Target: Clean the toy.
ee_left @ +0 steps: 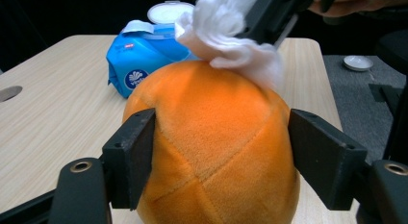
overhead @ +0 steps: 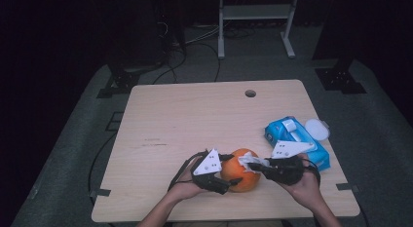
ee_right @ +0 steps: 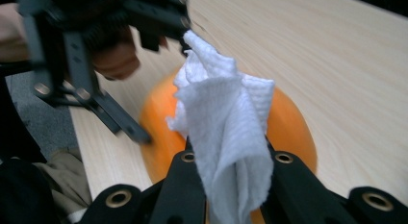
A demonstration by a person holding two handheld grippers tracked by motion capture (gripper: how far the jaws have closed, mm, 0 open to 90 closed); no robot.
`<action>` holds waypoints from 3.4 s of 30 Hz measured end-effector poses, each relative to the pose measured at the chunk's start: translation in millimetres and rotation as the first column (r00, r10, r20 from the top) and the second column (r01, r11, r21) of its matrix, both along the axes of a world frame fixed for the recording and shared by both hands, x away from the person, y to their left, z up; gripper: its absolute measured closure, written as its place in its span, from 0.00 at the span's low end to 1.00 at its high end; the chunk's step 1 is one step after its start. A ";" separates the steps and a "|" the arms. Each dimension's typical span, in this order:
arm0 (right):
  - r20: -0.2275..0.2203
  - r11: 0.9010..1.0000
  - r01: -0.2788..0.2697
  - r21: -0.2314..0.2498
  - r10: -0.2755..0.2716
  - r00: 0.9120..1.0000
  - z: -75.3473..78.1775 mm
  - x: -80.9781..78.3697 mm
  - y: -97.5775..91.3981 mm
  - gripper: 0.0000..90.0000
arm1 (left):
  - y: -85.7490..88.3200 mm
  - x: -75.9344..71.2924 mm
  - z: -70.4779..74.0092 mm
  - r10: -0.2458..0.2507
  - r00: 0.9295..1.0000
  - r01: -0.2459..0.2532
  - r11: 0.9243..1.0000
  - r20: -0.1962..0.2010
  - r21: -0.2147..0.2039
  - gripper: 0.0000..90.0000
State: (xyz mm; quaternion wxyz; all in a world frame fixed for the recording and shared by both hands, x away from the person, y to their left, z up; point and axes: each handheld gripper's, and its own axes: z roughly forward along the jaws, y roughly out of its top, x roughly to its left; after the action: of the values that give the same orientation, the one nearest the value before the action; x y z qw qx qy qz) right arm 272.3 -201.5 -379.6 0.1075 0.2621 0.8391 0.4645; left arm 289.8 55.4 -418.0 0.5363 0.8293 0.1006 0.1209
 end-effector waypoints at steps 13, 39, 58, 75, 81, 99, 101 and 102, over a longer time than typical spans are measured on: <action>0.018 0.996 -0.085 -0.004 0.085 0.996 7.5 -12.4 24.4 0.92 | -14.2 -12.3 1.6 -0.036 0.999 0.036 0.999 0.021 0.013 0.26; 0.018 0.998 0.056 0.003 -0.056 0.998 7.2 3.7 -5.9 0.92 | -6.9 -0.8 -3.5 0.020 0.998 -0.018 0.999 -0.052 0.045 0.27; -0.027 0.999 -0.025 0.029 0.026 0.999 -0.1 0.0 12.7 0.92 | 0.6 5.9 -1.3 -0.014 0.994 0.021 0.998 -0.108 0.063 0.26; -0.094 0.997 0.074 -0.017 -0.075 0.993 -24.0 15.8 -12.4 0.92 | 11.4 14.4 4.9 -0.034 0.979 0.040 0.999 -0.202 0.027 0.14; -0.114 0.998 0.056 -0.022 -0.058 0.992 -23.4 14.0 -8.5 0.92 | 7.0 9.7 6.3 -0.023 0.991 0.038 0.992 -0.132 0.116 0.19; -0.119 0.996 -0.069 -0.050 0.063 0.991 -16.7 0.0 11.2 0.91 | 13.5 13.3 1.3 -0.047 0.985 0.076 0.982 -0.163 0.173 0.24; -0.100 0.998 -0.052 -0.045 0.048 0.994 -13.8 -0.2 10.0 0.91 | 15.6 11.7 3.8 -0.049 0.993 0.064 0.988 -0.103 0.142 0.34; -0.088 0.998 -0.043 -0.043 0.039 0.995 -12.1 -0.6 9.1 0.91 | 16.1 11.2 6.2 -0.044 0.997 0.052 0.991 -0.068 0.127 0.36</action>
State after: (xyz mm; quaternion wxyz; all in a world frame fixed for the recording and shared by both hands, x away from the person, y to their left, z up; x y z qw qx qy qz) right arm 271.7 -192.4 -391.8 0.0673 0.2622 0.8584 0.4357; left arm 301.0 71.5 -411.8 0.4808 0.8678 0.0899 0.0872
